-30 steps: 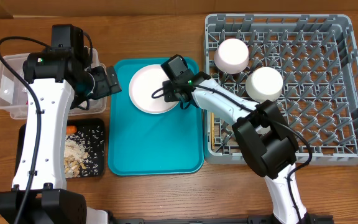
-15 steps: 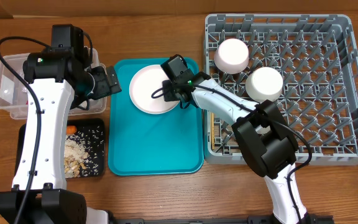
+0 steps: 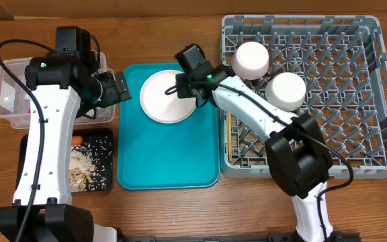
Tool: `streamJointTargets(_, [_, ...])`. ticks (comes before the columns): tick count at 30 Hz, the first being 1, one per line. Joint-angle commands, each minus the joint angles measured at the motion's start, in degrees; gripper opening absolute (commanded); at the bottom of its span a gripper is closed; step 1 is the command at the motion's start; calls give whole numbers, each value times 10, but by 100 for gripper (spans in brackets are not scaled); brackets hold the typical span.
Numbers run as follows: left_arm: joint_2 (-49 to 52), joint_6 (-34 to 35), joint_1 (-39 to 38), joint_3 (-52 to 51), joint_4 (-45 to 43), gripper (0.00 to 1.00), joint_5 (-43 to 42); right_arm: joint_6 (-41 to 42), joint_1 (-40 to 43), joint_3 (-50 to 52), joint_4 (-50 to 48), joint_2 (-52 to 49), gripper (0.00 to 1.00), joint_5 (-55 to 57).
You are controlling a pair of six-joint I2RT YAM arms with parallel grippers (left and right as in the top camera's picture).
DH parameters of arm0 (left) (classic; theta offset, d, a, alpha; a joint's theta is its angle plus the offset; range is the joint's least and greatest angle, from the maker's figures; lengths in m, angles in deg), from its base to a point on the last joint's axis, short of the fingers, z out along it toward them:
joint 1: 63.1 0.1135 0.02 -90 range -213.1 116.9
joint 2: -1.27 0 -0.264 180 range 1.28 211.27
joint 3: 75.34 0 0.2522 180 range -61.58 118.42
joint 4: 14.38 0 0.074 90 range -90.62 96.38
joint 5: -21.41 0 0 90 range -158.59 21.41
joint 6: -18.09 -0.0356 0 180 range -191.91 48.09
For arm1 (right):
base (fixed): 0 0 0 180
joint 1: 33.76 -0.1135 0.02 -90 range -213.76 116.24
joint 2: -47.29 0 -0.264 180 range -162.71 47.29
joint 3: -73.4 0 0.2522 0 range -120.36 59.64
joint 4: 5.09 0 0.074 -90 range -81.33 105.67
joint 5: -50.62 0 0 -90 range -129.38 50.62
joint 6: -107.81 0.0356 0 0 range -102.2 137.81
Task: Sort waste into correct bins and load items into the dishwasher
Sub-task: 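Move the right gripper to the large pink plate's rim and grasp, then lift the large pink plate off the tray toward the rack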
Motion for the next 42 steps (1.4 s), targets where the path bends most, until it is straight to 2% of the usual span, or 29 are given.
streamJointTargets(1, [1,-7,-4,2,-2,100,4,-3,12,-7,15,10,46,37])
streamJointTargets(14, [1,-7,-4,2,-2,100,4,-2,14,63,-37,9,46,67])
streamJointTargets(34, [1,-7,-4,2,-2,100,4,-1,13,106,-78,2,47,66])
streamJointTargets(42, [1,-7,-4,2,-2,100,4,0,11,106,-80,2,41,47])
